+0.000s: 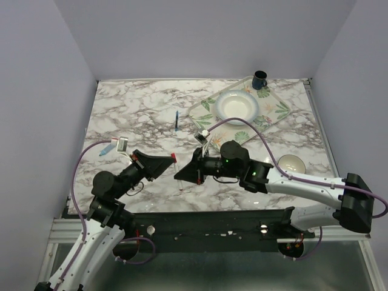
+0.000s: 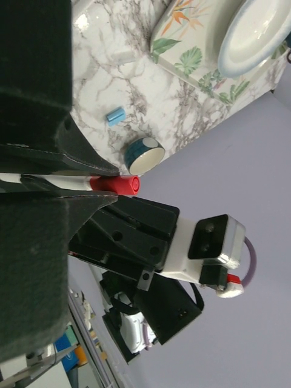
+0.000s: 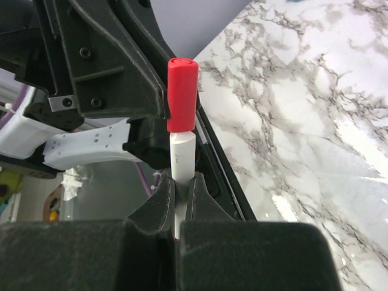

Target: Insert the pens into the pen caps

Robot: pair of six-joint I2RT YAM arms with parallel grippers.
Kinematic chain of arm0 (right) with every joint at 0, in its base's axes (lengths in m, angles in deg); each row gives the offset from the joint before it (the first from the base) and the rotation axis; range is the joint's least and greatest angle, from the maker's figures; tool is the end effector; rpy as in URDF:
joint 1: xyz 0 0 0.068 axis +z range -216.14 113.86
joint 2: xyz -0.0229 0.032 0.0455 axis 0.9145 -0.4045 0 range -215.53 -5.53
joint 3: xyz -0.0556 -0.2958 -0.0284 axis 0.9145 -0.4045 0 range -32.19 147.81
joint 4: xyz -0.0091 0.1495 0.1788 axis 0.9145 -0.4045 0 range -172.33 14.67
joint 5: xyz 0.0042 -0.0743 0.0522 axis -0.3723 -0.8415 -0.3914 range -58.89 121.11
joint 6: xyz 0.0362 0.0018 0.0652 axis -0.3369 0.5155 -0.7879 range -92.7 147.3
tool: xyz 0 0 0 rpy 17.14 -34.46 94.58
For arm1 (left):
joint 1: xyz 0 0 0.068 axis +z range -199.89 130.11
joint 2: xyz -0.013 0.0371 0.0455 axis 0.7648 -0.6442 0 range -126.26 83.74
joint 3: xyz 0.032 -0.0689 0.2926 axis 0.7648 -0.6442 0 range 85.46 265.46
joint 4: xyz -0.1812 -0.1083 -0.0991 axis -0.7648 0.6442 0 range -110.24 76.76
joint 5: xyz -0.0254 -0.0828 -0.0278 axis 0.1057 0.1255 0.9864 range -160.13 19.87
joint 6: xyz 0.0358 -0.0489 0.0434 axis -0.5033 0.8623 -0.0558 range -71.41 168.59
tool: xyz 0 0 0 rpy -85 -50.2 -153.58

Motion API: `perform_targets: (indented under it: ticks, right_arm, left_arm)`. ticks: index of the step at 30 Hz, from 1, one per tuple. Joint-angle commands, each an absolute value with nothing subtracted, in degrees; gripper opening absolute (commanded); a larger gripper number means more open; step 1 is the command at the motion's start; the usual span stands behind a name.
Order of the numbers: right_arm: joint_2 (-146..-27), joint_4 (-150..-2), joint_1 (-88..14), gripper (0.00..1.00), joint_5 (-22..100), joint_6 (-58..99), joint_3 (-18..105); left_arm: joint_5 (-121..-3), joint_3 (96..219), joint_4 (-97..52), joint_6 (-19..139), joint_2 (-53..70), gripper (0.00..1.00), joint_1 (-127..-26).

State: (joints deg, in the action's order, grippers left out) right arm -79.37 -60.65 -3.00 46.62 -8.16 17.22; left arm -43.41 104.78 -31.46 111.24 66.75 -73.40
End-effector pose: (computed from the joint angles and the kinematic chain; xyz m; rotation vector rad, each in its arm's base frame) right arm 0.1164 0.2669 0.3394 -0.6923 1.8625 1.4363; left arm 0.0592 -0.0566 0.2986 -0.0755 1.5457 -1.5416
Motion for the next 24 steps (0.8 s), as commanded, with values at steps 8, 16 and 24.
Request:
perform_targets:
  ticks: [8, 16, 24]
  right_arm:
    - [-76.7, -65.9, -2.8, 0.01, 37.5, -3.2, 20.9]
    - [-79.0, -66.0, -2.9, 0.01, 38.7, 0.5, 22.5]
    - [-76.5, -65.9, -2.8, 0.01, 40.9, 2.5, 21.9]
  left_arm:
    - [-39.5, 105.5, -25.9, 108.1, 68.9, 0.0, -73.7]
    - [-34.8, 105.5, -31.5, 111.5, 65.3, 0.26, -73.7]
    - [-36.6, 107.0, -33.0, 110.6, 66.0, 0.57, -73.7]
